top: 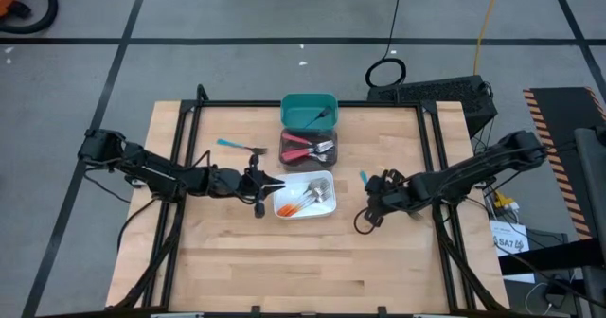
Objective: Sort silverware by color (type)
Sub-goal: Put the bottom left blue fork into the blue bin
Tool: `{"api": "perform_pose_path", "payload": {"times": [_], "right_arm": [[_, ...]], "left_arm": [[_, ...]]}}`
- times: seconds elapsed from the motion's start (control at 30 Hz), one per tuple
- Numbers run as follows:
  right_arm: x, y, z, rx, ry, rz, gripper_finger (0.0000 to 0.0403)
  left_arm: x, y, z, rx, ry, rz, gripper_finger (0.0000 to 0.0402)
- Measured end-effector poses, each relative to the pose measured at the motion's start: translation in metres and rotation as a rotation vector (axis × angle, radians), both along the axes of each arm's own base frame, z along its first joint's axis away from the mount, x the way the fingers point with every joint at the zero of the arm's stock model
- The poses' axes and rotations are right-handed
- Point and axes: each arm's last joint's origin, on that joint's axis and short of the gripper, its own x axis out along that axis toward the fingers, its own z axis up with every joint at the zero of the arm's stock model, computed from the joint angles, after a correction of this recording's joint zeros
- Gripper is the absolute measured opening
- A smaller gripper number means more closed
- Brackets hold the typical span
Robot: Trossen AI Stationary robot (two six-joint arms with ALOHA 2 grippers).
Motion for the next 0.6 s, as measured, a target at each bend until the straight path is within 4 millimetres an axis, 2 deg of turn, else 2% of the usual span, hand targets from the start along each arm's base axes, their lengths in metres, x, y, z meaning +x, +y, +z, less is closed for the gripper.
{"api": "perform_pose_path", "payload": {"times": [0.6], "right_arm": [[0.012, 0.0, -0.038, -0.044, 0.171, -0.055, 0.0139]], "left_arm": [[0.0, 0.0, -0.002, -0.011, 0.018, 0.003, 0.0053]]}}
